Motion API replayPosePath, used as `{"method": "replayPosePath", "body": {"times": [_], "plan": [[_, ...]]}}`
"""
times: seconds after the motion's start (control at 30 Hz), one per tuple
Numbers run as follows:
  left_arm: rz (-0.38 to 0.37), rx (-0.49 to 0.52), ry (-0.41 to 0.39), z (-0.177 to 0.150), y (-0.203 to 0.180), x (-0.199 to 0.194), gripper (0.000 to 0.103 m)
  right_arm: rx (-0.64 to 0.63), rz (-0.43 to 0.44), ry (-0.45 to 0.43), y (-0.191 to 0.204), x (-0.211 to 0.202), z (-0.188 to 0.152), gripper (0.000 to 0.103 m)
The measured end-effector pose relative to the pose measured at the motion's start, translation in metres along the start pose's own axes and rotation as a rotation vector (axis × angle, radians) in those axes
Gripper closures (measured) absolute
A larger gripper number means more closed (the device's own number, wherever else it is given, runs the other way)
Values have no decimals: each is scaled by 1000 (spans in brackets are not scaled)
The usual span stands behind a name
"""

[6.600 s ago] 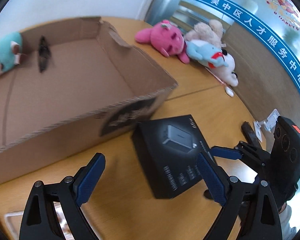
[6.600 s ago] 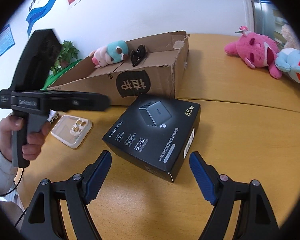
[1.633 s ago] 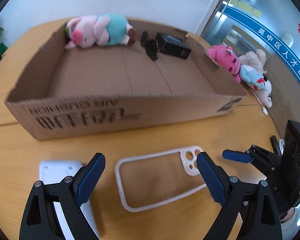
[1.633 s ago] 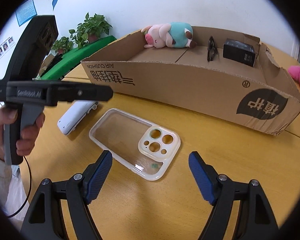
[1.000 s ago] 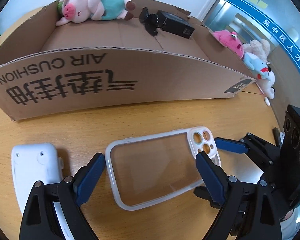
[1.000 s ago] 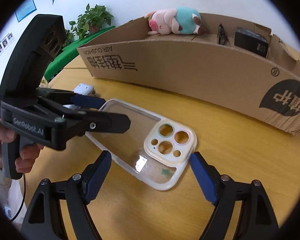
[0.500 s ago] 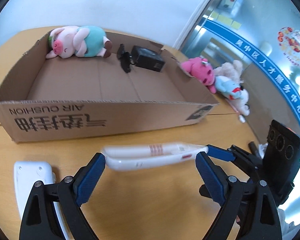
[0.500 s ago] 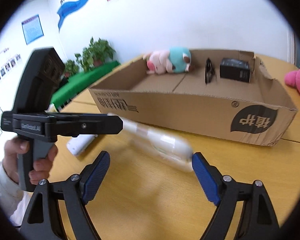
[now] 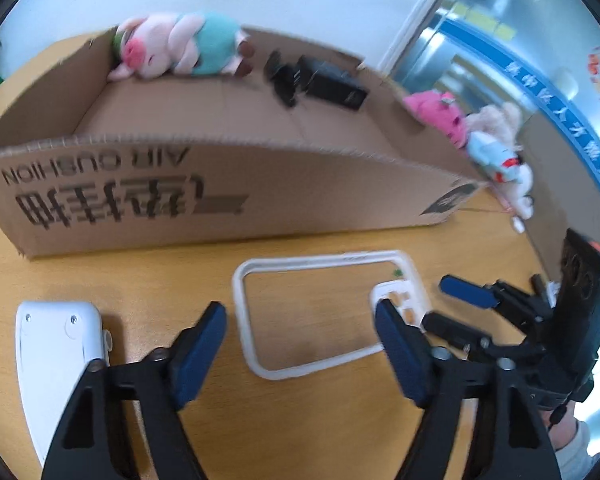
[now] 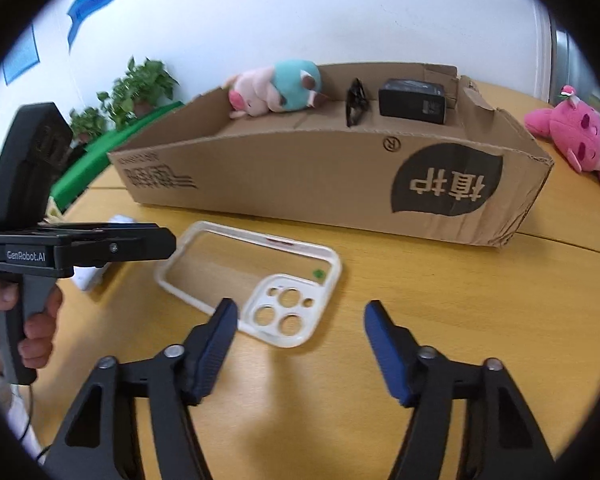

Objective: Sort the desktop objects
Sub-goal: 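Move both grippers to the clear phone case and close them on its rim, then lift the phone case with both grippers into the cardboard box and release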

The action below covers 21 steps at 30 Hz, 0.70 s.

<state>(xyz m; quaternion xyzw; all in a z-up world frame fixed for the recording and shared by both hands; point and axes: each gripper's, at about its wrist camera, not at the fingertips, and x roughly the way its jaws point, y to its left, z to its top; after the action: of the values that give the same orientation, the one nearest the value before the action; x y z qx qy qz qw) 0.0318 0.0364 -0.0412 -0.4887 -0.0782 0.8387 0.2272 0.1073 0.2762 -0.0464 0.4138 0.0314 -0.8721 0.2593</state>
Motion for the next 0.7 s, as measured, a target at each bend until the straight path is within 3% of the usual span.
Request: {"method": "replayPosePath", "body": {"times": [0.13, 0.2, 0.27, 0.3, 0.5, 0.7], "plan": [[56, -30, -3, -1, 8, 5, 52, 3, -52, 32, -3, 14, 5, 63], [81, -45, -3, -1, 11, 5, 71, -19, -76, 36, -1, 15, 5, 75], [82, -56, 0, 0, 15, 5, 86, -39, -92, 40, 2, 17, 5, 92], [71, -63, 5, -1, 17, 6, 91, -49, -95, 41, 3, 18, 6, 93], [12, -127, -3, -2, 28, 3, 96, -20, -79, 34, -1, 12, 2, 94], [18, -82, -94, 12, 10, -27, 97, 1, -66, -42, 4, -17, 10, 95]]}}
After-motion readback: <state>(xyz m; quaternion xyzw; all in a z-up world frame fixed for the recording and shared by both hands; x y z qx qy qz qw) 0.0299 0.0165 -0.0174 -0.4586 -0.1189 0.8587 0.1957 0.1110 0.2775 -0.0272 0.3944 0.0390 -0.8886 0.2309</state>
